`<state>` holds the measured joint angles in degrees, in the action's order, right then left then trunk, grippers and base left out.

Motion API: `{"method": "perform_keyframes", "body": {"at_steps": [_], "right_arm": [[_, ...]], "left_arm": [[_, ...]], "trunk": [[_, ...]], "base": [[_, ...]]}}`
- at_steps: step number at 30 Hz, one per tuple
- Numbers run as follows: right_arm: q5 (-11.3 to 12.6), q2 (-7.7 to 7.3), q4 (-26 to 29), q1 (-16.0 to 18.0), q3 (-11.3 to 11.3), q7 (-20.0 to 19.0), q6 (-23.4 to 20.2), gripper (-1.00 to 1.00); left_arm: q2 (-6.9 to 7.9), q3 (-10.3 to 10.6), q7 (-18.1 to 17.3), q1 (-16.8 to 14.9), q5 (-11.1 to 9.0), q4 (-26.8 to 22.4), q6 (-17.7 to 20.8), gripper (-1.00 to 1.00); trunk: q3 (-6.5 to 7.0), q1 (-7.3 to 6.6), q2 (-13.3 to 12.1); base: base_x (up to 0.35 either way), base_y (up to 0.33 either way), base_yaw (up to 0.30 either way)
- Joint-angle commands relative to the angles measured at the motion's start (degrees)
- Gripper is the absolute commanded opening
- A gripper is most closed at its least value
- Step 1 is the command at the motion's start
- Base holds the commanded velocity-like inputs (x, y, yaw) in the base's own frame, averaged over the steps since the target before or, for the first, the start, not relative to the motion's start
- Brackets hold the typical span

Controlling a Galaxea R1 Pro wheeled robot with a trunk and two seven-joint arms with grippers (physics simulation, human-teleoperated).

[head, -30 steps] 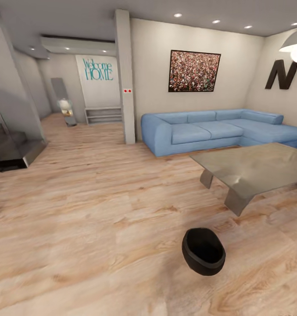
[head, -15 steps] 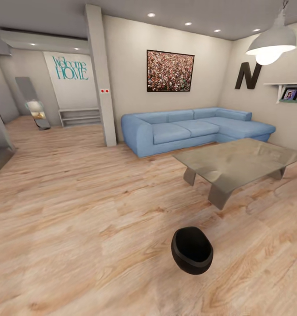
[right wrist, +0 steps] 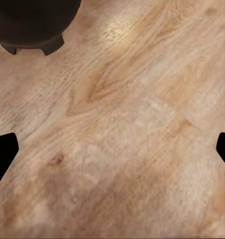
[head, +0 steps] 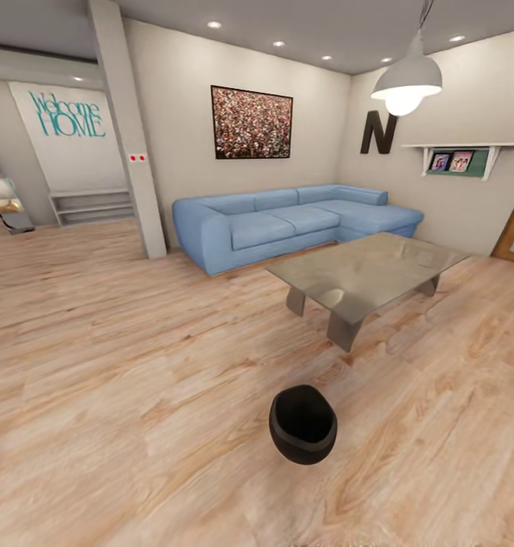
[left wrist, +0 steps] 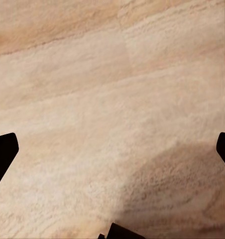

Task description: Place each of the two pumpkins and all three candles from the living room inside a cabinet in the living room (use any cabinet), then make sure every cabinet is closed, and position the cauldron so it is next to a table in the living room.

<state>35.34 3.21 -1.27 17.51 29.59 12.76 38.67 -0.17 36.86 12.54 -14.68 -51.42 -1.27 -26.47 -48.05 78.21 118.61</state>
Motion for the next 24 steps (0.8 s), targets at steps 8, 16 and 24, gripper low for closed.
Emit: {"method": "perform_keyframes", "body": {"at_steps": [8,16,24], "right_arm": [[0.0,-0.04,-0.1,0.1,0.5,0.4,0.0,1.00],[0.0,-0.09,-0.1,0.1,0.5,0.4,-2.4,1.00],[-0.1,-1.03,-0.1,0.0,0.6,0.4,-5.3,1.00]], "left_arm": [[0.03,0.5,0.5,0.0,-0.1,-0.1,-0.1,1.00],[0.01,0.5,0.5,0.0,-0.1,-0.1,-0.1,1.00],[-0.01,0.6,0.5,0.0,-0.1,-0.1,0.0,1.00]], "trunk": [[-0.05,-0.01,0.0],[-0.05,-0.01,0.0],[-0.05,-0.01,0.0]], "base": [[0.000,0.000,-0.300],[0.000,0.000,-0.227],[0.000,0.000,-0.022]]}}
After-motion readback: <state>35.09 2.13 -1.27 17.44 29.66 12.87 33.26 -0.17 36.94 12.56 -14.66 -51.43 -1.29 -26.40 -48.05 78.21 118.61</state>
